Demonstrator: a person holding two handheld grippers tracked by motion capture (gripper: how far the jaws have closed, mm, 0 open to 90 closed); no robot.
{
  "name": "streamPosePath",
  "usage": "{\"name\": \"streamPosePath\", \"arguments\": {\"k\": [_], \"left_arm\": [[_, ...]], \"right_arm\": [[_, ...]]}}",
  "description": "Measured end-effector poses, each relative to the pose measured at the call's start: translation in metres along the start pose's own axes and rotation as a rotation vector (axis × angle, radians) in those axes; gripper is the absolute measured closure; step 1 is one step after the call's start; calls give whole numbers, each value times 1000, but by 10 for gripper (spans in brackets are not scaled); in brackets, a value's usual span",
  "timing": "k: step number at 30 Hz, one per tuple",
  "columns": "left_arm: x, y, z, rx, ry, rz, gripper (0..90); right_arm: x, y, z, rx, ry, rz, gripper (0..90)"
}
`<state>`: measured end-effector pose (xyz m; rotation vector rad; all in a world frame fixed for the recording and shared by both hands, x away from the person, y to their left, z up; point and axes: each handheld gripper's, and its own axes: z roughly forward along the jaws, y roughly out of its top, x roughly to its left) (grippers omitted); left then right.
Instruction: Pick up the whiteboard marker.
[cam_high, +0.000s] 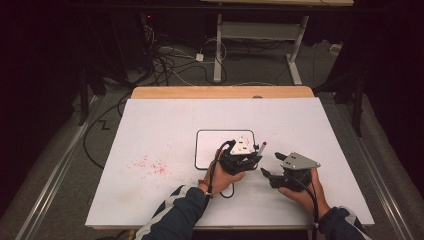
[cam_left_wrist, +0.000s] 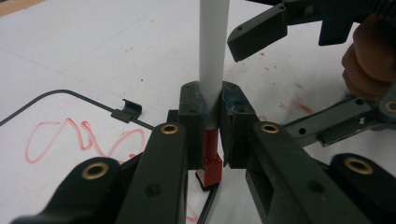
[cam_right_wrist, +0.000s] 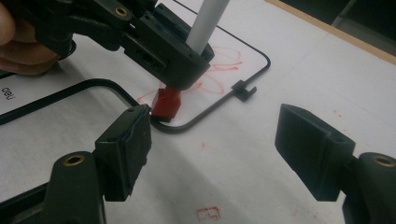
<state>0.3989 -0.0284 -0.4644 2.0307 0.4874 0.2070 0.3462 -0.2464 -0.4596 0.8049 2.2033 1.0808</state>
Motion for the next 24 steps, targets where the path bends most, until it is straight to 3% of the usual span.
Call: {"name": "streamPosePath", "arguments": {"k": [3, 5, 7, 9, 12, 15, 20, 24], "left_arm": [[7, -2, -5, 3, 40, 7, 787], [14, -4, -8, -4, 59, -20, 787], [19, -8, -12, -17, 52, -55, 787], [17, -11, -14, -28, 37, -63, 788], [6, -15, -15, -33, 2, -42, 788], [2, -14, -14, -28, 16, -13, 788], [12, -15, -14, -29, 40, -14, 788], [28, -17, -18, -29, 68, -65, 788]], "right_arm": [[0, 0, 0, -3, 1, 0, 279], [0, 0, 0, 1, -1, -3, 279], [-1, -1, 1, 2, 2, 0, 279], [-1, -1, 1, 3, 1, -1, 279], [-1, 0, 1, 6, 5, 1, 279], [-1, -1, 2, 7, 9, -3, 279], [0, 0, 2, 7, 8, -8, 279], [0, -1, 3, 14, 9, -1, 279]]}}
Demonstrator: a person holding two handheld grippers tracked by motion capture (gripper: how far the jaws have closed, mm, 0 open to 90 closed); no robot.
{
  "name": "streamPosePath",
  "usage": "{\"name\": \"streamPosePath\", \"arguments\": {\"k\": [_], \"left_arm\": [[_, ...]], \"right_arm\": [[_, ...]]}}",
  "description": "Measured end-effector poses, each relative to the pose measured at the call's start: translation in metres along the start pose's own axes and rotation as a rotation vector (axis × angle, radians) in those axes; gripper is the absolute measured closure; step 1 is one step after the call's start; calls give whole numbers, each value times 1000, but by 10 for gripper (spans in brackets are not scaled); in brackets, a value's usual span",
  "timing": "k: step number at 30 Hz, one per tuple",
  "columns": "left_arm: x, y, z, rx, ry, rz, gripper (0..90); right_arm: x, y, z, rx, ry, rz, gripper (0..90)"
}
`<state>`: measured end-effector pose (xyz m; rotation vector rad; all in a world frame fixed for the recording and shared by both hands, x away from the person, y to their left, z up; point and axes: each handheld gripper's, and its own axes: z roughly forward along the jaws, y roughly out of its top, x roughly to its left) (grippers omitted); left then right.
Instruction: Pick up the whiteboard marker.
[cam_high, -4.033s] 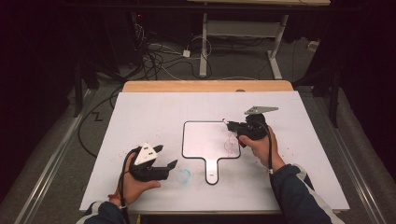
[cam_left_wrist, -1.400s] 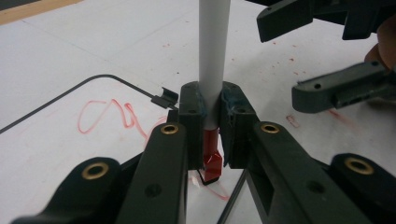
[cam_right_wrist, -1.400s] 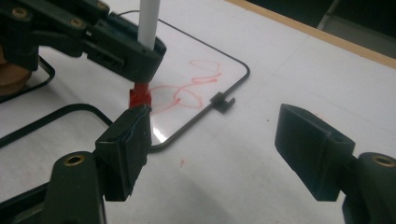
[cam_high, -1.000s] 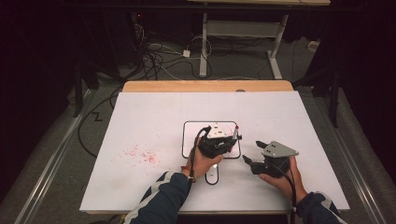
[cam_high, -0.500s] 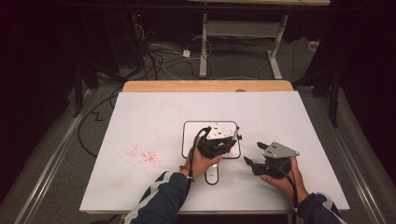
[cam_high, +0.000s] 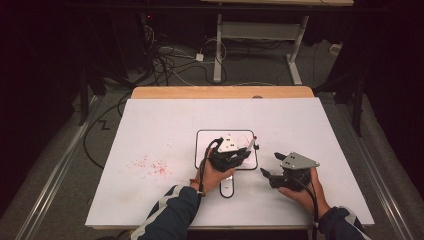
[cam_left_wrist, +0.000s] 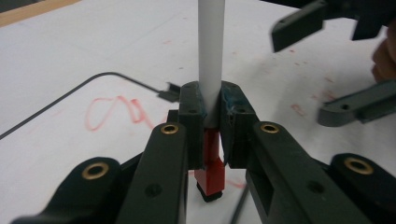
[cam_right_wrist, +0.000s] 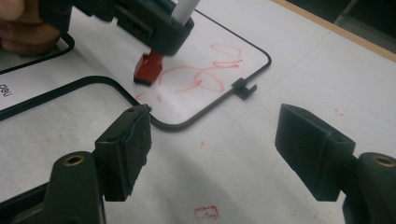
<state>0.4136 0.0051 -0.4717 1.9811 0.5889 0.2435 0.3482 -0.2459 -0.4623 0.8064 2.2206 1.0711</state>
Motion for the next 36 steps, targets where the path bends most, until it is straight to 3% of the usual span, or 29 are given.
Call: {"name": "streamPosePath", "arguments": {"k": [3, 8, 13, 17, 18, 20, 24, 28, 31, 36], "left_arm": [[7, 1, 1, 5, 5, -30, 788], [-9, 7, 5, 27, -30, 20, 787], [-15, 9, 6, 19, -51, 34, 787], [-15, 9, 1, -7, -71, 25, 787], [-16, 9, 1, -12, -70, 34, 787], [-17, 9, 1, -13, -73, 39, 787], [-18, 10, 2, -16, -47, 49, 786], [-11, 7, 1, -24, -32, 22, 785], [-12, 7, 2, -17, -23, 32, 785], [-14, 8, 3, -7, -8, 44, 784]], "right_arm": [[0, 0, 1, -2, 4, -8, 279], [1, 1, 1, 0, 15, -12, 280], [-3, 2, -1, -14, 16, 5, 291], [-8, 9, -3, -65, 41, 59, 312], [-11, 16, -1, -102, 82, 98, 324], [-12, 20, 1, -120, 99, 109, 333], [-10, 38, 16, -156, 140, 131, 429], [-10, 46, 22, -172, 145, 136, 508], [-9, 51, 25, -184, 151, 140, 544], [-9, 53, 25, -199, 148, 137, 699]]}}
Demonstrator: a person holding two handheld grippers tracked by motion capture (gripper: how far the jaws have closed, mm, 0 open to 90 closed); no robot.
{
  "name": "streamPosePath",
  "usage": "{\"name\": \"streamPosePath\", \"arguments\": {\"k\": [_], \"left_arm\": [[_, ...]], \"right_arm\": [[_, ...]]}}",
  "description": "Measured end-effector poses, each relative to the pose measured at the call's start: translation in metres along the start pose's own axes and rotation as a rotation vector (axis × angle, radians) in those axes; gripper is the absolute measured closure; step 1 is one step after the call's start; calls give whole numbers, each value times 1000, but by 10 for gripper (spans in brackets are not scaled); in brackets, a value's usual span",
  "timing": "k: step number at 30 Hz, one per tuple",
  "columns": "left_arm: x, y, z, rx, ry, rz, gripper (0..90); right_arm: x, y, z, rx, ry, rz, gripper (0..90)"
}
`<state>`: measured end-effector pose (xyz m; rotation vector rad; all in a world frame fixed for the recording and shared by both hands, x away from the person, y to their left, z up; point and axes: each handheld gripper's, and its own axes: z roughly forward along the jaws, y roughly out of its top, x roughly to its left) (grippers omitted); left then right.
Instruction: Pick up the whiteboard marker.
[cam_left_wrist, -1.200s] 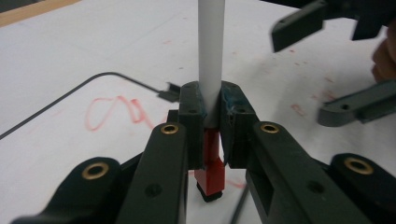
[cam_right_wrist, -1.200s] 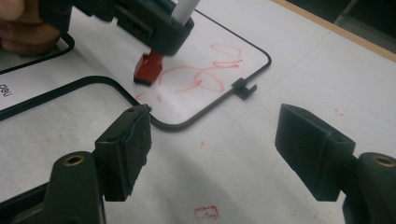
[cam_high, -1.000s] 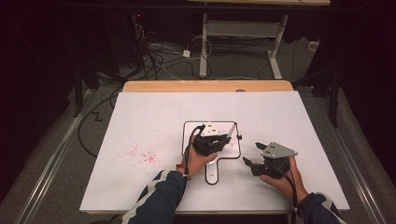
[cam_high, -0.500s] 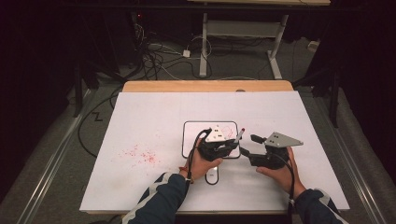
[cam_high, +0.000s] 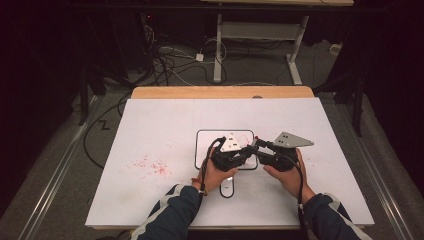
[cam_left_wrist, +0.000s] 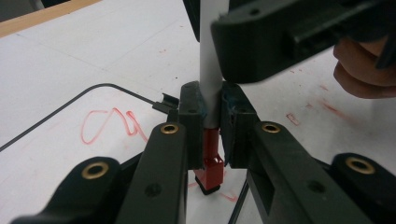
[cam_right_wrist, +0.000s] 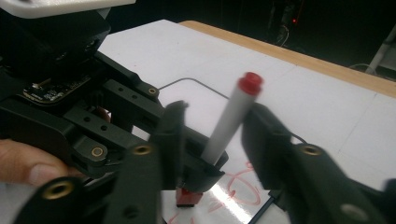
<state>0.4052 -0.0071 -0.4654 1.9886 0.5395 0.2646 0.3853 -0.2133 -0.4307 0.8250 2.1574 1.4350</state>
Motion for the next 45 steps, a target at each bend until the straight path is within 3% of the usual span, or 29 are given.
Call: {"name": "streamPosePath", "arguments": {"k": [2, 10, 13, 17, 21, 23, 28, 30, 36, 41, 45], "left_arm": [[0, 0, 0, 2, 5, -1, 782], [0, 0, 1, 19, 19, 7, 783], [0, 0, 1, 22, 33, 12, 778], [0, 0, 0, 44, 66, 18, 609], [2, 0, -8, 56, 104, 7, 363], [2, -1, -16, 61, 125, 25, 314], [0, -5, -42, 80, 146, 81, 231], [-1, -9, -58, 100, 172, 123, 213], [-2, -30, -110, 115, 273, 180, 210], [0, -58, -151, 141, 330, 174, 212], [4, -80, -179, 150, 388, 125, 212]], "right_arm": [[-1, 0, -1, 0, 1, -3, 749], [4, 4, 9, 16, -3, -22, 740], [3, 4, 12, 12, -6, -16, 807], [5, 5, 12, 18, -13, -36, 810], [1, 4, 11, 12, -10, -17, 811], [1, 4, 11, 11, -16, -22, 811], [1, 3, 9, 14, -13, -32, 813], [1, 3, 8, 14, -15, -32, 813], [1, 3, 7, 15, -16, -43, 815], [-2, 2, 7, 10, -15, -35, 815], [-2, 2, 7, 10, -18, -42, 816]]}}
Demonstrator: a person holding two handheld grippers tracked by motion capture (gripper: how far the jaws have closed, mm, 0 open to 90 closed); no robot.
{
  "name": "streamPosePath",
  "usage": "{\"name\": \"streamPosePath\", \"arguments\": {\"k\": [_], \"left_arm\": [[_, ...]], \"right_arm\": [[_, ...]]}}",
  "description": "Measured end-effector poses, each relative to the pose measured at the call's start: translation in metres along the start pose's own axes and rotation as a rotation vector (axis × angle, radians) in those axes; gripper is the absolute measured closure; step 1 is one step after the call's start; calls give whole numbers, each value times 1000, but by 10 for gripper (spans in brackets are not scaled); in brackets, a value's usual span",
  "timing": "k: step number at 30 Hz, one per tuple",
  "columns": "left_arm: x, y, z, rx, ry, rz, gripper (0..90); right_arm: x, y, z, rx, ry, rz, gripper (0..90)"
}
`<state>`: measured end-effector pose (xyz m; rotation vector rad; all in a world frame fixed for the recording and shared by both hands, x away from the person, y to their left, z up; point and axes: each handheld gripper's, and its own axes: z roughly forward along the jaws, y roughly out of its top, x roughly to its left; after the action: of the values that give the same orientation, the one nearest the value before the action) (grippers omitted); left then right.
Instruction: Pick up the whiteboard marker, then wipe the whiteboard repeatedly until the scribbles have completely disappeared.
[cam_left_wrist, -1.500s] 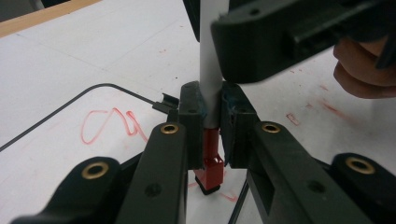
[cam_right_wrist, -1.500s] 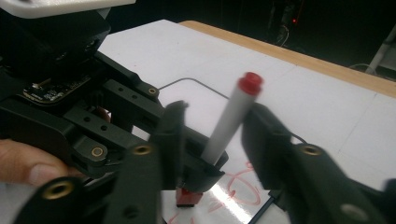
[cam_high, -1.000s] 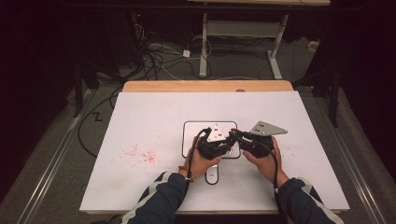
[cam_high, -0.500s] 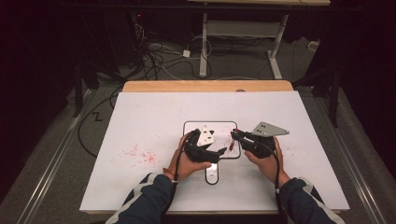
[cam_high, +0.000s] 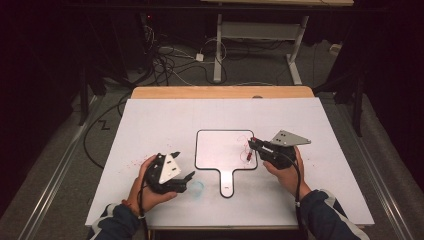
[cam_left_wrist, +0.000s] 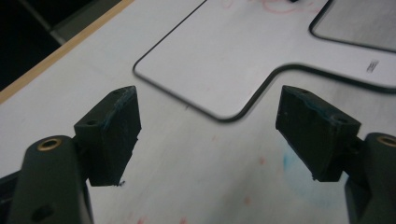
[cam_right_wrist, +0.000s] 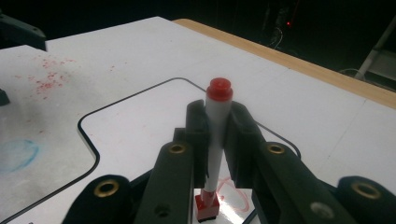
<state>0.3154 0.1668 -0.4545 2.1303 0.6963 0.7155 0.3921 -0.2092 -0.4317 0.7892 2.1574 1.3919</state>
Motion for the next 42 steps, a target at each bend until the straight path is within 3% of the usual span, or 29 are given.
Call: {"name": "streamPosePath", "arguments": {"k": [5, 9, 14, 18, 28, 31, 35, 37, 42], "left_arm": [[14, -23, -18, 25, 53, -62, 212], [17, -36, -25, 51, 66, -75, 212], [19, -42, -27, 71, 63, -112, 210], [18, -43, -25, 83, 58, -108, 210], [16, -39, -26, 69, 51, -100, 210], [15, -39, -27, 71, 53, -93, 210], [15, -39, -27, 66, 60, -80, 210], [14, -39, -27, 73, 53, -93, 210], [14, -39, -26, 77, 47, -90, 210]], "right_arm": [[4, 1, 2, -3, 14, -9, 816], [7, 2, 4, 1, 18, -34, 816], [2, 3, 9, 2, -42, -83, 816], [-7, 4, 13, 2, -81, -93, 816], [-7, 5, 4, 32, -53, -73, 816], [-6, 5, 1, 47, -71, -91, 816], [-9, 4, 4, 28, -77, -87, 816], [-7, 4, 8, 17, -62, -86, 816], [6, 5, 10, 6, 31, -74, 816]]}}
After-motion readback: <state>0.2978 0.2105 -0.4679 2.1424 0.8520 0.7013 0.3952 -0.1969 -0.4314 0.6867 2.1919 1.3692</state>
